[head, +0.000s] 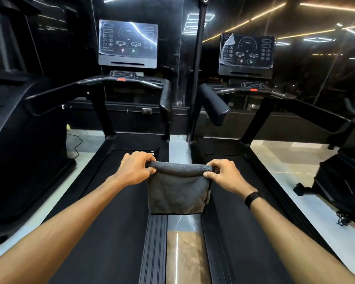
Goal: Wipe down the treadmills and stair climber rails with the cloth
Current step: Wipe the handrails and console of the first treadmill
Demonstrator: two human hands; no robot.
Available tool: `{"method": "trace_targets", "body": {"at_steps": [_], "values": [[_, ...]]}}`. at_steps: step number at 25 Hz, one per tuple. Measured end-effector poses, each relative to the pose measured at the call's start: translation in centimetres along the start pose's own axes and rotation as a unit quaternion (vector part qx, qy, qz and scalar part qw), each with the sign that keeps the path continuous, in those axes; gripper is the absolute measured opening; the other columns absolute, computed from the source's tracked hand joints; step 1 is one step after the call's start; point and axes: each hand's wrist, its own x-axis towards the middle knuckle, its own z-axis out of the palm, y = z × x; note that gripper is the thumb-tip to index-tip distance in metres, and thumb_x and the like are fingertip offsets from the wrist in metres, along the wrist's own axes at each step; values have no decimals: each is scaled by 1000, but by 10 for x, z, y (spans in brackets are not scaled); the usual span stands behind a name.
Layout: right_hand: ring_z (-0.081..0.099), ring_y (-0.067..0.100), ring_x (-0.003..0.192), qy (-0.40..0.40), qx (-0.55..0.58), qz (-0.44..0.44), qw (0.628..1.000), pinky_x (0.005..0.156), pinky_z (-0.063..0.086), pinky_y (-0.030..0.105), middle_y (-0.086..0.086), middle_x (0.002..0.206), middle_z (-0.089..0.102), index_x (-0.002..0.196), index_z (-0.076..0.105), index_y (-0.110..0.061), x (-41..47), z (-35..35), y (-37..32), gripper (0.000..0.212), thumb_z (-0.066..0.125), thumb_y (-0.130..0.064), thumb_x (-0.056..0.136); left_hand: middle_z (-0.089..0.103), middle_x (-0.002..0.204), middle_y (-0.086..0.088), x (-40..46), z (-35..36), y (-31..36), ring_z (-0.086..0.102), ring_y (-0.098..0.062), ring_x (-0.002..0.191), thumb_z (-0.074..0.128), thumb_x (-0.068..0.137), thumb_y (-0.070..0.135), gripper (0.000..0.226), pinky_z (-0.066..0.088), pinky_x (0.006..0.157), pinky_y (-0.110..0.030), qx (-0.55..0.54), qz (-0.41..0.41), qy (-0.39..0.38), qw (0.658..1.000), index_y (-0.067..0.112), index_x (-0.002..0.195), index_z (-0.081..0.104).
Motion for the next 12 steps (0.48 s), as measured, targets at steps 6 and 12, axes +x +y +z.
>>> {"method": "trace_targets", "body": {"at_steps": [6, 12], "values": [[65, 5, 83, 23, -51, -11, 998, 80, 56, 42, -13, 81, 70, 82, 66, -39, 108, -31, 22, 12, 77, -34, 82, 65, 89, 15, 107, 19, -11, 56, -10, 86, 71, 87, 31, 11, 32, 85, -35, -34, 17, 32, 999, 33, 98, 68], [61, 1, 80, 24, -43, -19, 999, 70, 48, 34, -18, 80, 67, 84, 64, -41, 167, 5, 48, 11, 74, -35, 83, 66, 92, 14, 173, 30, -44, 53, -11, 91, 73, 83, 31, 15, 33, 84, -37, -21, 6, 45, 999, 32, 98, 70]]}}
